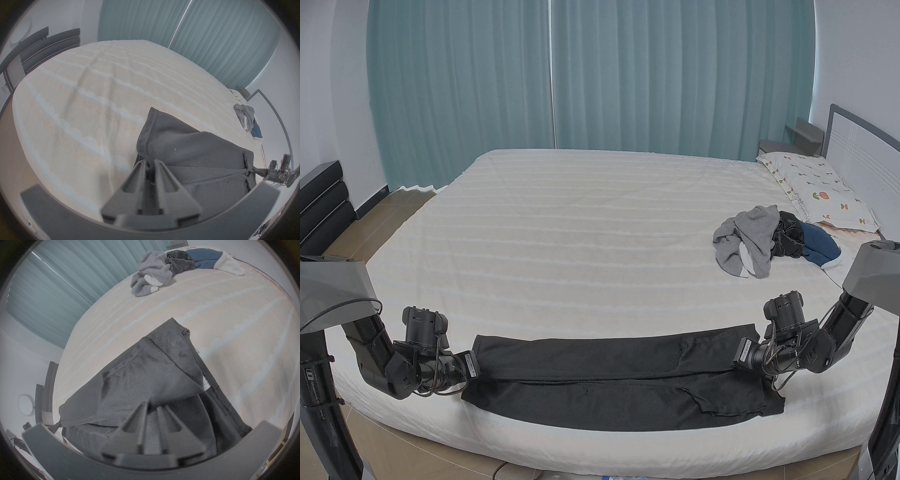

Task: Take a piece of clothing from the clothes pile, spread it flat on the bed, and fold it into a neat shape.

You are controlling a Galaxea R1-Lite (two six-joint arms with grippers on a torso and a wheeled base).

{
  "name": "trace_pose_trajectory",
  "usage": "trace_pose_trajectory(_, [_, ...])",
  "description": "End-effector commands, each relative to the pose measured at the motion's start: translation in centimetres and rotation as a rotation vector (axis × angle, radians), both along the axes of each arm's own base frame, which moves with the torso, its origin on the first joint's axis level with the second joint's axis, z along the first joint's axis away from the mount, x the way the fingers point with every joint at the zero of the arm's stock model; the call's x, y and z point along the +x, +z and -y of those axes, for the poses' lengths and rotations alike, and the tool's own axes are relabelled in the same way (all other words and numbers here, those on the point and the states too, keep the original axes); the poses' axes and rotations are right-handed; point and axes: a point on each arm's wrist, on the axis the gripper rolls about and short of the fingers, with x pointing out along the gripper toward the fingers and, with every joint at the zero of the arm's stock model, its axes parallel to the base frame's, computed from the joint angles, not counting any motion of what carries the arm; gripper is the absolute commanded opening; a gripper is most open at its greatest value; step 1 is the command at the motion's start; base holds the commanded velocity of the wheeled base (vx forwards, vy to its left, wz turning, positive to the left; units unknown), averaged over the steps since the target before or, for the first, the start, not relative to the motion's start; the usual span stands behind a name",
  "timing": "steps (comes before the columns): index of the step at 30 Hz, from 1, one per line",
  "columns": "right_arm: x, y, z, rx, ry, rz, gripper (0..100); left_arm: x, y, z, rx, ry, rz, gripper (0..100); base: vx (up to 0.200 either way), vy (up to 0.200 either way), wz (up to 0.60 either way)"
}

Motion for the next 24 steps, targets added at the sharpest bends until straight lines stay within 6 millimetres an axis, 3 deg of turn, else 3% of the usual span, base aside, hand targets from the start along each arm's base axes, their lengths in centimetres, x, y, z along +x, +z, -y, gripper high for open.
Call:
trace_pose_trajectory(1, [0.0, 0.8, 0.2, 0.01, -0.008, 0.025, 100, 0.0, 0.1, 0.0, -0.003, -0.001, 0.004, 100, 0.0, 0.0, 0.0])
trace_pose_trajectory(5, [0.1, 2.0, 0.5, 0.027, -0.021, 0.062, 100, 0.0, 0.6, -0.1, -0.007, 0.005, 0.019, 100, 0.0, 0.0, 0.0])
trace_pose_trajectory(7, [0.0, 4.3, 1.4, 0.07, -0.028, 0.123, 100, 0.1, 1.6, -0.4, -0.017, 0.021, 0.053, 100, 0.0, 0.0, 0.0])
trace_pose_trajectory(12, [-0.1, 6.2, 3.2, 0.13, -0.04, 0.177, 100, 1.1, 2.7, -1.4, -0.064, 0.068, 0.104, 100, 0.0, 0.0, 0.0])
trace_pose_trajectory(17, [0.5, 5.5, 4.4, 0.195, -0.074, 0.146, 100, 3.2, 3.3, -1.8, -0.18, 0.11, 0.145, 100, 0.0, 0.0, 0.0])
trace_pose_trajectory(23, [1.9, 4.5, 4.6, 0.213, -0.078, 0.131, 100, 5.8, 0.5, -1.5, -0.206, 0.124, 0.106, 100, 0.0, 0.0, 0.0])
trace_pose_trajectory(24, [2.6, 4.0, 4.6, 0.213, -0.083, 0.125, 100, 6.7, -0.8, -1.4, -0.206, 0.124, 0.091, 100, 0.0, 0.0, 0.0])
